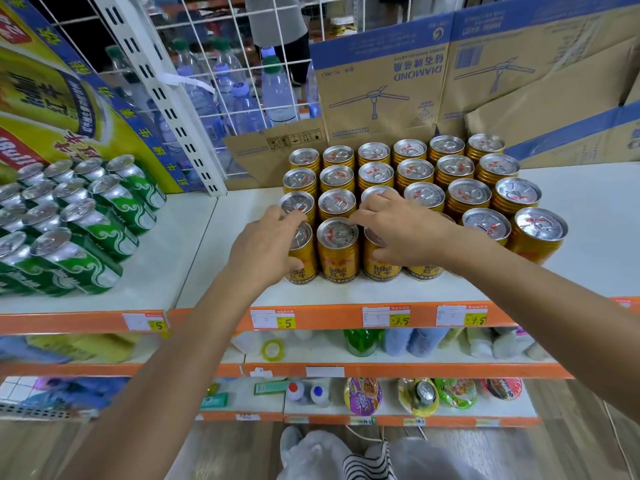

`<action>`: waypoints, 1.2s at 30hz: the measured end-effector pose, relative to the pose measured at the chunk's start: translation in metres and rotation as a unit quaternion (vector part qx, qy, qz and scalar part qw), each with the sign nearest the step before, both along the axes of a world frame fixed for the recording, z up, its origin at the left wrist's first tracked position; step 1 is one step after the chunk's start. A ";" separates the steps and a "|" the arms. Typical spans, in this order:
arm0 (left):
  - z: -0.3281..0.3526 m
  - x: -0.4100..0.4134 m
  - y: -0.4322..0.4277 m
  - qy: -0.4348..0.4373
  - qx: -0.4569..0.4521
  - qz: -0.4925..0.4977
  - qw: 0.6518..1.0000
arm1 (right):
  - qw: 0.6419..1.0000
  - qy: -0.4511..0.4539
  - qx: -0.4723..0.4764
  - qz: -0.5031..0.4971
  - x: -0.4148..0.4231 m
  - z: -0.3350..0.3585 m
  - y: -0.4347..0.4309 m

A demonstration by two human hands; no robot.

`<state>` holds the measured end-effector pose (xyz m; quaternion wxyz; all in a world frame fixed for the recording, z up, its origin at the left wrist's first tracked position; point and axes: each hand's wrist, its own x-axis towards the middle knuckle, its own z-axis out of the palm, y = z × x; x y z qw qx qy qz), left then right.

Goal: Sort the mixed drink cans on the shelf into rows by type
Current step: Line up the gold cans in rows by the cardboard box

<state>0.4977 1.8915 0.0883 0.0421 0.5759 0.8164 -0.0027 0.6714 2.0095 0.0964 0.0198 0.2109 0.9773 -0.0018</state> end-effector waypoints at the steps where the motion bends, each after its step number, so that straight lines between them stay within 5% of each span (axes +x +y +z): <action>1: 0.000 0.000 0.000 0.001 0.005 -0.002 1.000 | 1.000 -0.005 0.000 0.000 0.000 0.000 0.000; 12: 0.007 0.007 0.009 0.013 -0.002 0.000 1.000 | 0.997 0.026 -0.059 -0.031 0.022 0.006 0.014; 18: 0.011 0.050 0.041 -0.044 0.075 -0.128 0.988 | 0.993 0.050 -0.062 -0.087 0.052 0.006 0.028; 36: 0.015 0.086 0.082 -0.012 -0.007 -0.171 0.985 | 0.996 -0.012 -0.021 -0.085 0.070 -0.002 0.035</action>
